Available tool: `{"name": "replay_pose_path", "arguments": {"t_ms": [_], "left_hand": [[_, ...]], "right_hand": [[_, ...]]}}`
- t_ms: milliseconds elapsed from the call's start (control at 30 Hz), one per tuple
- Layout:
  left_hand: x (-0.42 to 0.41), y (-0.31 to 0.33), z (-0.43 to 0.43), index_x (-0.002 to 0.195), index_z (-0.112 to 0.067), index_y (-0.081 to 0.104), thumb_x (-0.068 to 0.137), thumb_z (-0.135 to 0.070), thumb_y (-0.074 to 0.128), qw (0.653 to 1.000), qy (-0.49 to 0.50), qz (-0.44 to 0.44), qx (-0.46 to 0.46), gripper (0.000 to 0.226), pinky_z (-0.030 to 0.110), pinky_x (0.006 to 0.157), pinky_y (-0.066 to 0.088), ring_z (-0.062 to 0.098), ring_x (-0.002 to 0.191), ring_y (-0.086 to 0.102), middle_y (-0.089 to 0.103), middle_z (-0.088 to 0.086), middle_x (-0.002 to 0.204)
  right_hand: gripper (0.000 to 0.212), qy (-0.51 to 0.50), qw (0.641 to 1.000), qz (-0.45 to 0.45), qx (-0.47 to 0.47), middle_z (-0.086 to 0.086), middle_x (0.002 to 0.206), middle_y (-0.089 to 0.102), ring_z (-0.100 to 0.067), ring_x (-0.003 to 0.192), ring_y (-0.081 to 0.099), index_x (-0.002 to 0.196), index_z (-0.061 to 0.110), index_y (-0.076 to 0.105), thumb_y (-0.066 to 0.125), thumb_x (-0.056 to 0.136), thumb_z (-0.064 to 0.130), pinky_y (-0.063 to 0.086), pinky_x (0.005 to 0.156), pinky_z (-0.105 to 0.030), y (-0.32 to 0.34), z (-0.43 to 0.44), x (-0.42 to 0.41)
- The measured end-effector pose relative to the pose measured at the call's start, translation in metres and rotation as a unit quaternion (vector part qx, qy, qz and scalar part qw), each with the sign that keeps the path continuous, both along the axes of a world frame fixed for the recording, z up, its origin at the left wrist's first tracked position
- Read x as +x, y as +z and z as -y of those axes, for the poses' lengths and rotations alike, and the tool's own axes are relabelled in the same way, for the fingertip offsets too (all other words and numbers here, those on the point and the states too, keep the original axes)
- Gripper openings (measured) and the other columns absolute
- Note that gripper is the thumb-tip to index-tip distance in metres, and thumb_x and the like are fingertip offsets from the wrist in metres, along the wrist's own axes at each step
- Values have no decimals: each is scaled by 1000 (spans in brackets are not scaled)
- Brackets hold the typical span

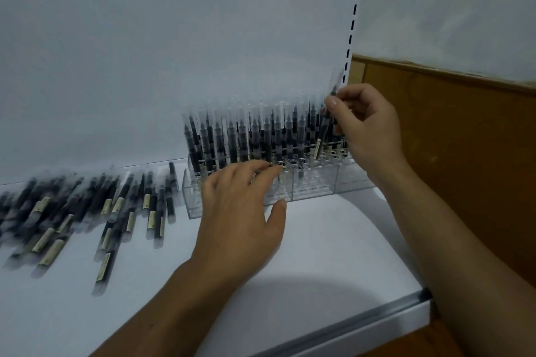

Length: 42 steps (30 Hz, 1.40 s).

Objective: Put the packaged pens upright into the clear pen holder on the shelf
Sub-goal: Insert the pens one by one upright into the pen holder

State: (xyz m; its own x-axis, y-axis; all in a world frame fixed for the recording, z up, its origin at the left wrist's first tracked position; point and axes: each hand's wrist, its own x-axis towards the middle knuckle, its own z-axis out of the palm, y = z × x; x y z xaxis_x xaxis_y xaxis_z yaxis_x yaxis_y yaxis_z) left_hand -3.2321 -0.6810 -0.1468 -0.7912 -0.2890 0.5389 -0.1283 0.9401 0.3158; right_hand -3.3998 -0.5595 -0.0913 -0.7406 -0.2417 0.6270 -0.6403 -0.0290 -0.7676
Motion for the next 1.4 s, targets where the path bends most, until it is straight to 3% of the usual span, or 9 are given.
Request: {"name": "replay_pose_path", "arguments": {"t_ms": [167,300,533,700,833,1033,1133,1267,1400], "left_hand": [[0,0,-1,135,-36,50,87,-44,42,1000,6,2,-2,50,26,108,4,8,130,31,46,-16,136],[0,0,0,136,-38,48,87,-46,40,1000,7,5,-2,50,27,110,3,6,131,29,44,-18,137],[-1,-1,0,137,-38,46,87,-47,38,1000,9,7,-5,52,27,110,3,6,132,27,42,-18,138],[-1,-3,1,137,-37,47,92,-41,51,1000,12,-3,-10,45,29,110,5,7,132,29,44,-17,138],[-2,-2,2,138,-38,46,93,-39,52,1000,14,-3,-13,45,28,110,5,6,132,28,43,-18,139],[6,4,0,141,-35,43,94,-38,51,1000,-3,14,-10,48,29,112,5,7,135,27,41,-16,144],[14,11,2,139,-34,46,91,-40,47,999,-33,14,3,48,29,113,9,7,135,31,43,-16,143],[43,24,18,135,-29,52,95,-35,53,998,-34,-9,60,41,30,111,25,8,130,39,50,-13,138],[94,19,51,126,-29,60,93,-32,58,995,37,-32,86,34,21,98,35,7,119,49,58,-12,126]], "right_hand": [[6,22,998,1,-53,-3,84,65,-6,67,62,98,10,60,63,94,11,51,58,-18,2,3,3],[4,28,997,4,-67,-3,85,66,-3,63,63,97,13,58,61,95,11,47,53,-12,2,3,3],[7,1,999,-29,-16,-2,85,65,-11,72,63,96,17,60,66,92,17,54,63,-23,-4,5,-5],[17,-24,977,-28,210,-3,83,67,-17,74,60,92,16,65,68,89,32,51,66,-34,-14,7,-9],[18,-20,975,-22,221,-4,82,66,-12,70,55,91,14,64,69,89,31,46,62,-28,-8,4,-6],[18,-38,967,-25,252,-2,79,67,-16,72,60,91,14,64,68,90,32,53,69,-39,-2,1,7],[19,-60,948,-42,309,2,89,69,-17,82,63,96,19,68,66,91,37,56,77,-43,5,-6,10],[21,-112,932,-96,331,1,98,72,-18,88,64,105,19,71,63,93,35,55,80,-40,11,-16,34],[8,19,935,-138,327,11,86,70,-6,76,61,93,28,73,65,91,28,46,71,-26,10,15,94]]}}
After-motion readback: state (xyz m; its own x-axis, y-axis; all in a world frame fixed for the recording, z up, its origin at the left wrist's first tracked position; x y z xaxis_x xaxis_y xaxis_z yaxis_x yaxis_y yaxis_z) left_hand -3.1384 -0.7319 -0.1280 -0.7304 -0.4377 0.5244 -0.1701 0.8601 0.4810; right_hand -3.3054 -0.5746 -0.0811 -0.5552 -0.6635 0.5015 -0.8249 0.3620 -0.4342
